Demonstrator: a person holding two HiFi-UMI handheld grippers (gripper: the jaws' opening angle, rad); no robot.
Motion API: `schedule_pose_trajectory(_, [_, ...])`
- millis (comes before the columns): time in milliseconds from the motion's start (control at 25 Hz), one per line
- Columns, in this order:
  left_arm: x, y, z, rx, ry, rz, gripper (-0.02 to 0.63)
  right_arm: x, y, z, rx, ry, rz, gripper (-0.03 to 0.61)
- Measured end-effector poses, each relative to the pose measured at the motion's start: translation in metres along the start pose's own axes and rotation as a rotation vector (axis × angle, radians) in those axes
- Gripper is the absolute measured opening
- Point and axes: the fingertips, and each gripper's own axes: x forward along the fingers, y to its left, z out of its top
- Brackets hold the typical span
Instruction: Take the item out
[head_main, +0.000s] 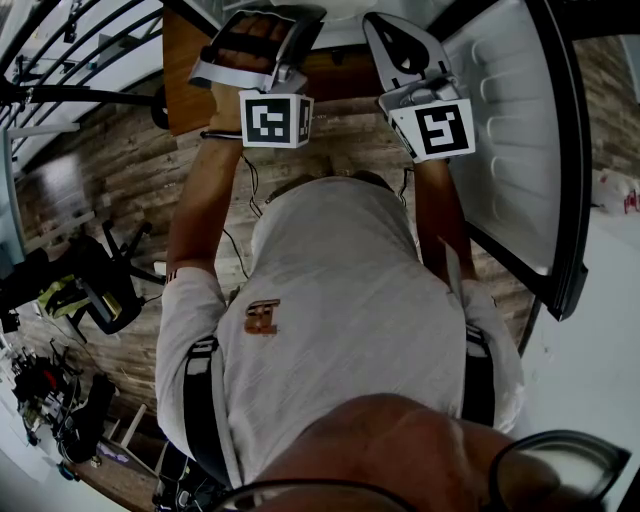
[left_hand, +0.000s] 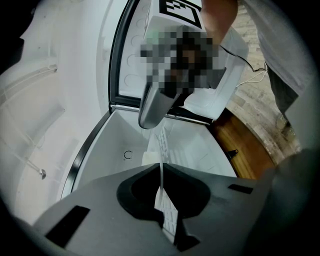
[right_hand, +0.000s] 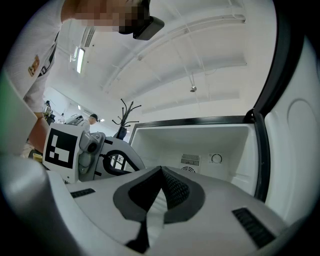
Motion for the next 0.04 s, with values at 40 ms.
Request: schedule_pose_trajectory(40, [-0.0003,-0.0002,0.0002,0.0,0.0,0.0,0.026,-0.0008,0.0004,-0.0017,0.001,0.012,0.001,0.032])
